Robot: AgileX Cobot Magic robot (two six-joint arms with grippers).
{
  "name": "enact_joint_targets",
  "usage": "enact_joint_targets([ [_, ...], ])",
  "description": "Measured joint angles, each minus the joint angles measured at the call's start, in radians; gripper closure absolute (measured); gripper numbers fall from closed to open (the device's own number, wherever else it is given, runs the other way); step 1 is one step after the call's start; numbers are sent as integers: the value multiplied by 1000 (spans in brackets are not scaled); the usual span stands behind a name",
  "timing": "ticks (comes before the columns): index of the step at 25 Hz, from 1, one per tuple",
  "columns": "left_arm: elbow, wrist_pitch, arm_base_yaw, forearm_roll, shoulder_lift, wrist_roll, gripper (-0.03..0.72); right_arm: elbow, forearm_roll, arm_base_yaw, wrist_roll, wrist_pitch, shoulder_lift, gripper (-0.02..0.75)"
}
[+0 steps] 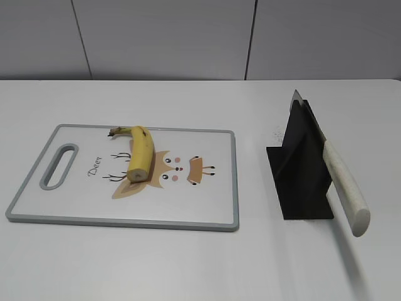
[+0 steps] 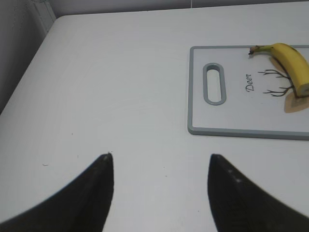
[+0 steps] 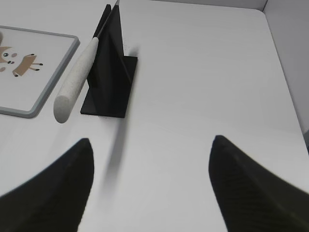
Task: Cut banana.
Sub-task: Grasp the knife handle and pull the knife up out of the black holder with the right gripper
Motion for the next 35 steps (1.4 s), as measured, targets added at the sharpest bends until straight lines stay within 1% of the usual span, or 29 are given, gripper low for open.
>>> enact_joint_targets([
  [35,0,0,0,0,0,0,99,0,0,0,0,0,0,164],
])
